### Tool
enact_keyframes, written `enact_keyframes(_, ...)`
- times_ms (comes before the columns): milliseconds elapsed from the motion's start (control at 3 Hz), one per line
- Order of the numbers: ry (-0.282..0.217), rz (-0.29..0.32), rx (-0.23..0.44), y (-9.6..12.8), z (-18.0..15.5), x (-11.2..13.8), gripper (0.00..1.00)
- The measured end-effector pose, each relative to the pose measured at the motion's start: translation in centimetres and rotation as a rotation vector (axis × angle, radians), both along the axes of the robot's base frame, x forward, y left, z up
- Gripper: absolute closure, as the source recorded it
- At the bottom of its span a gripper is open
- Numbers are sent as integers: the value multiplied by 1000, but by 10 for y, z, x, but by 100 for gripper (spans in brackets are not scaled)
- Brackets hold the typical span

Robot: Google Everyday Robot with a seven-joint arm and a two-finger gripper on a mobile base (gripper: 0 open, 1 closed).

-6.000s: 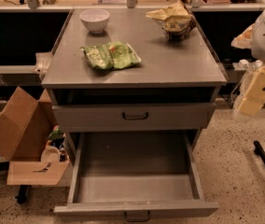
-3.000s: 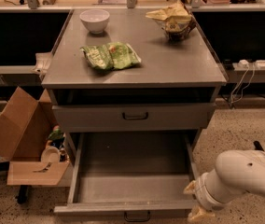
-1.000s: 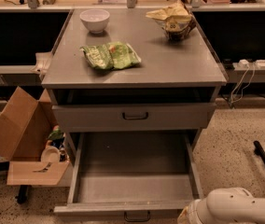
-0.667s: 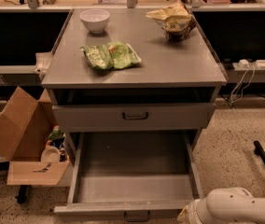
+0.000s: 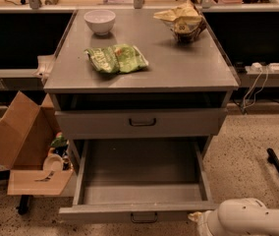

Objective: Close middle drawer

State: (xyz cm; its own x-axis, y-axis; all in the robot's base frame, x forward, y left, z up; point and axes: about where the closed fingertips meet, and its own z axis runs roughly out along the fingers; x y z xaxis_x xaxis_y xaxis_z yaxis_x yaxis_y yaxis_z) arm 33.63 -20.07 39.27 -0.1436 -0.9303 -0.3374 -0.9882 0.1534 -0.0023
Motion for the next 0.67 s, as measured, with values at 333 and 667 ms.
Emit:
enact_keyframes(333, -1, 0, 0, 0, 0, 0, 0)
enact_keyframes(667, -10, 0, 1, 0, 0, 2, 19)
